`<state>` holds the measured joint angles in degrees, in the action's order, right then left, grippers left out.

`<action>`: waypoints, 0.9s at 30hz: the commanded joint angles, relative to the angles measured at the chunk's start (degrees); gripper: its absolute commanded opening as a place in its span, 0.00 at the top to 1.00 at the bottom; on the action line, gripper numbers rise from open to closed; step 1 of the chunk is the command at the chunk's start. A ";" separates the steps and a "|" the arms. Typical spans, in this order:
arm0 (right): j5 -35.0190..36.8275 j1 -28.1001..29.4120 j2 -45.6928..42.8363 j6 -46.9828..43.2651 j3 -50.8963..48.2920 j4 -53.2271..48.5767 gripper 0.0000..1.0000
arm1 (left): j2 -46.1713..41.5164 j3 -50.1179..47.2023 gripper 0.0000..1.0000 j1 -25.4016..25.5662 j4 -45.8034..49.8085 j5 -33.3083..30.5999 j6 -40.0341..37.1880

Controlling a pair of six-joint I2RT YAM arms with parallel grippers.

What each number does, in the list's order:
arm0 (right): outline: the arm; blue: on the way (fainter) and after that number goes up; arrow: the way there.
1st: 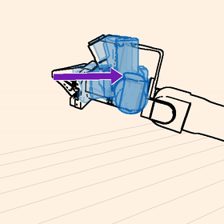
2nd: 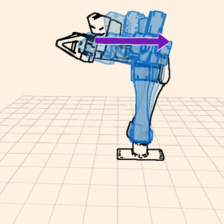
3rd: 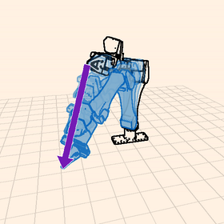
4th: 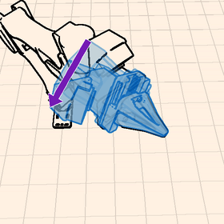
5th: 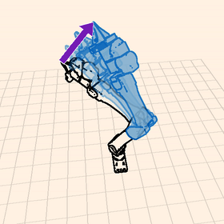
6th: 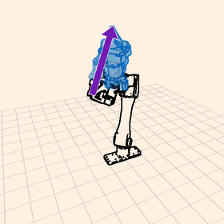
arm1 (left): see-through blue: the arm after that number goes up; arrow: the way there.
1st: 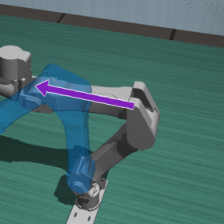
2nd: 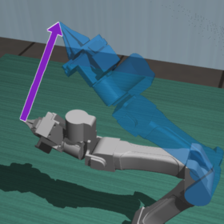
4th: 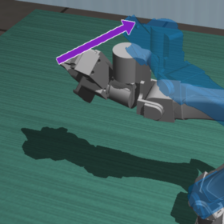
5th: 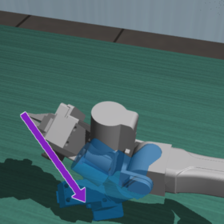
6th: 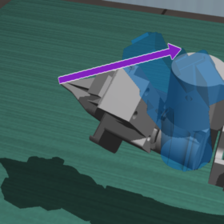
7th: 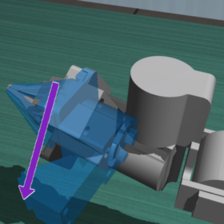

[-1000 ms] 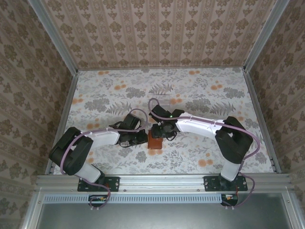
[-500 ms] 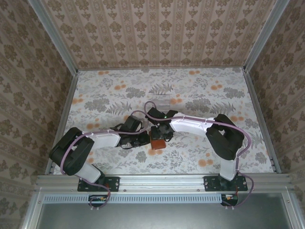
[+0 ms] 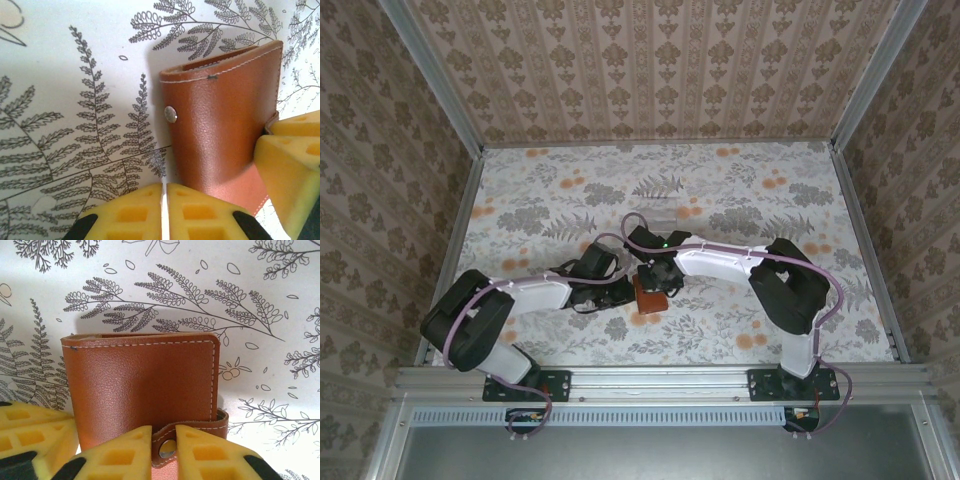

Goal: Take the credit cards out of the card holder

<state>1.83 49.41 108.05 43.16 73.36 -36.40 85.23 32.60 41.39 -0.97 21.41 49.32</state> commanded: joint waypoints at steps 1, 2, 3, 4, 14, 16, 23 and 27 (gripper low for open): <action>1.43 0.29 -0.31 -0.35 0.12 -1.54 0.87 | -2.01 2.11 0.87 0.45 1.79 -0.58 1.12; 1.56 0.37 -0.78 -0.35 0.02 -1.50 0.89 | -2.14 2.41 0.88 0.41 1.79 -0.62 1.28; 1.56 0.29 -1.30 -0.43 0.05 -1.49 0.91 | -2.17 2.76 0.87 0.40 1.83 -0.58 1.46; 1.46 0.32 -1.68 -0.44 0.03 -1.60 0.93 | -2.23 2.96 0.87 0.48 1.83 -0.66 1.63; -0.71 0.25 -9.07 0.61 -2.71 -0.87 0.95 | -3.01 5.89 0.85 0.50 7.27 -4.30 0.93; -1.23 0.13 -10.55 0.93 -3.82 -0.47 0.95 | -3.96 7.19 0.81 0.62 10.72 -6.30 -0.07; -2.88 -1.76 -15.56 1.93 -9.23 1.38 0.94 | -5.11 13.40 0.65 3.65 22.76 -14.14 -3.30; -4.80 -3.26 -17.09 2.15 -13.65 3.71 0.93 | -3.06 17.65 0.54 6.13 28.00 -17.41 -4.62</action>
<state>-0.84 47.18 92.86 44.01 62.43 -34.17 81.06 47.22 46.09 19.79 8.36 46.65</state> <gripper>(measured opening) 0.072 0.445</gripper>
